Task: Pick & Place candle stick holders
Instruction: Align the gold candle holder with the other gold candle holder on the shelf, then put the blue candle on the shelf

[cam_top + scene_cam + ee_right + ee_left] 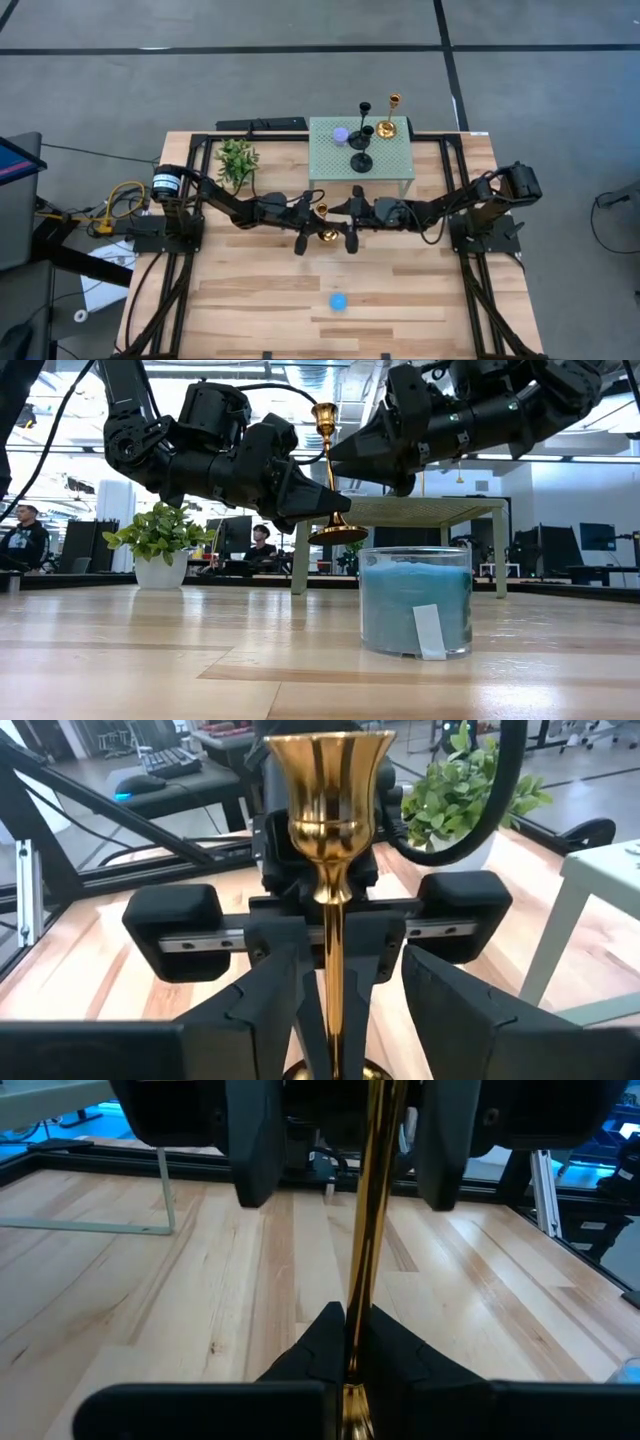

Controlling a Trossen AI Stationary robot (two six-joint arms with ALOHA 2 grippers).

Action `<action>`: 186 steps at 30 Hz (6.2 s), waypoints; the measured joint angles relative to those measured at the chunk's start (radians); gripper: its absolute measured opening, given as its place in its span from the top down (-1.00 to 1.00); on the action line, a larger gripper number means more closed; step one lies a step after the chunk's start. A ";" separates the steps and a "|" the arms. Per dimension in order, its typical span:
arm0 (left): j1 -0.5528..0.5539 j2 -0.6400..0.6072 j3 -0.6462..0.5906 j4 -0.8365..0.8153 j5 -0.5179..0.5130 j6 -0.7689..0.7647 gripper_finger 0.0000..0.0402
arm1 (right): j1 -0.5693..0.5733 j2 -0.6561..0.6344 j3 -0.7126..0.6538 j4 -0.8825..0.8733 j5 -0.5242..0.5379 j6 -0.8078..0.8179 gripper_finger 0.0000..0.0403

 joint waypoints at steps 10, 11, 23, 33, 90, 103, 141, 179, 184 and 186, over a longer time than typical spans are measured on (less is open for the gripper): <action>0.000 0.000 0.000 0.000 0.000 0.000 0.92 | -0.006 0.000 0.006 -0.021 0.001 0.002 0.21; 0.000 0.000 0.000 0.000 0.000 0.000 0.92 | -0.007 0.000 0.006 -0.020 0.001 0.006 0.20; 0.000 0.001 -0.002 -0.003 0.002 0.000 0.92 | -0.019 0.146 0.092 -0.004 -0.001 0.005 0.28; 0.000 0.001 -0.002 -0.009 -0.001 0.000 0.92 | -0.017 0.107 0.095 -0.047 -0.004 -0.019 0.52; 0.017 -0.644 -0.416 -0.117 -0.105 -0.004 0.79 | 0.000 -0.463 0.031 -0.658 0.230 -0.019 0.99; 0.017 -0.653 -0.426 -0.115 -0.158 -0.002 0.79 | -0.057 -0.555 0.373 -1.392 0.367 0.061 0.99; 0.017 -0.653 -0.426 -0.107 -0.159 -0.001 0.79 | -0.681 -0.412 0.337 -1.206 -0.084 -0.140 0.99; 0.018 -0.652 -0.426 -0.108 -0.159 0.000 0.79 | -0.302 -0.578 0.387 -1.796 -0.093 0.119 0.52; 0.018 -0.652 -0.426 -0.108 -0.159 0.000 0.79 | -0.078 -0.736 0.185 -1.670 0.020 0.331 0.64; 0.018 -0.652 -0.426 -0.107 -0.159 0.000 0.79 | 0.013 -0.800 0.094 -1.590 0.070 0.414 0.67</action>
